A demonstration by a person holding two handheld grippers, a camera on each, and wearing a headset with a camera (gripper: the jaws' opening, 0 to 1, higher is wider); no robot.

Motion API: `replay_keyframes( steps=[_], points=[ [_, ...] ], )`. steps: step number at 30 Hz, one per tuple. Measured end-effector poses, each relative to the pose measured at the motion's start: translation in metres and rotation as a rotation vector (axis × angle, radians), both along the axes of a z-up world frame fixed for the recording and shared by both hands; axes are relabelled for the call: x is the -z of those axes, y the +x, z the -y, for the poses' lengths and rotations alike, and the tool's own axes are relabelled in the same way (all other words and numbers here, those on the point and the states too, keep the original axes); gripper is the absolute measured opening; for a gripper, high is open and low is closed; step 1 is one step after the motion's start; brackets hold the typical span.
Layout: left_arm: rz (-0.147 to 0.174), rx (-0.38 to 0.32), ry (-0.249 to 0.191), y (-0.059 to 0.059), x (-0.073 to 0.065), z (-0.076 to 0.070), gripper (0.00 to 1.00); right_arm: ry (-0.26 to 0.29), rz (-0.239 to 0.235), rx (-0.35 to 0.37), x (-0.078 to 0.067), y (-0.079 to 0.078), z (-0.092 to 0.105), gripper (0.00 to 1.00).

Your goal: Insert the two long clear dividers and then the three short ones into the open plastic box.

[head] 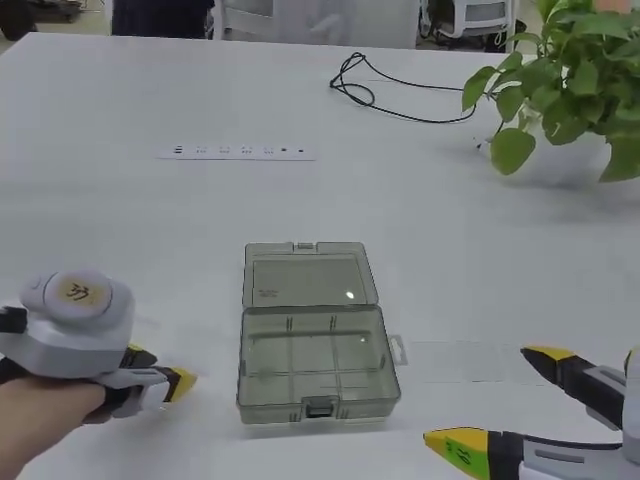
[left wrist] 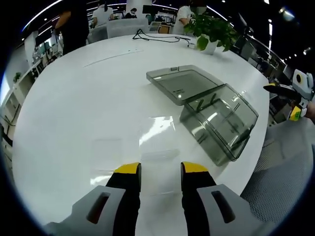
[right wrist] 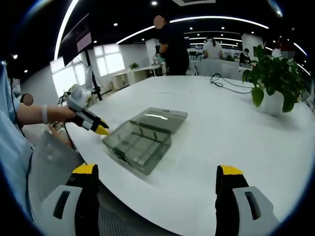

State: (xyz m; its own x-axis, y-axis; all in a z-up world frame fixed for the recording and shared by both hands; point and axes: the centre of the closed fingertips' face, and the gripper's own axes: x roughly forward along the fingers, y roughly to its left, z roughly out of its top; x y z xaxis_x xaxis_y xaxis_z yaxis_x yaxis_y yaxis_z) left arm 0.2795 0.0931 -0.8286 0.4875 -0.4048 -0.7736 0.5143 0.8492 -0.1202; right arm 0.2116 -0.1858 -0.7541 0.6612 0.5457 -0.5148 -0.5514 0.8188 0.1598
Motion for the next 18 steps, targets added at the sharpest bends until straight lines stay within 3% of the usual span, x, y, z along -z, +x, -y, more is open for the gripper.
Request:
replay_keyframes(
  steps=[13, 18],
  points=[
    [0.077, -0.015, -0.055, 0.005, -0.029, 0.008, 0.3, 0.048, 0.013, -0.009, -0.012, 0.007, -0.008, 0.96],
    [0.119, -0.013, -0.08, 0.008, -0.047, 0.014, 0.3, 0.079, 0.018, -0.005, -0.019, 0.013, -0.012, 0.95]
  ],
)
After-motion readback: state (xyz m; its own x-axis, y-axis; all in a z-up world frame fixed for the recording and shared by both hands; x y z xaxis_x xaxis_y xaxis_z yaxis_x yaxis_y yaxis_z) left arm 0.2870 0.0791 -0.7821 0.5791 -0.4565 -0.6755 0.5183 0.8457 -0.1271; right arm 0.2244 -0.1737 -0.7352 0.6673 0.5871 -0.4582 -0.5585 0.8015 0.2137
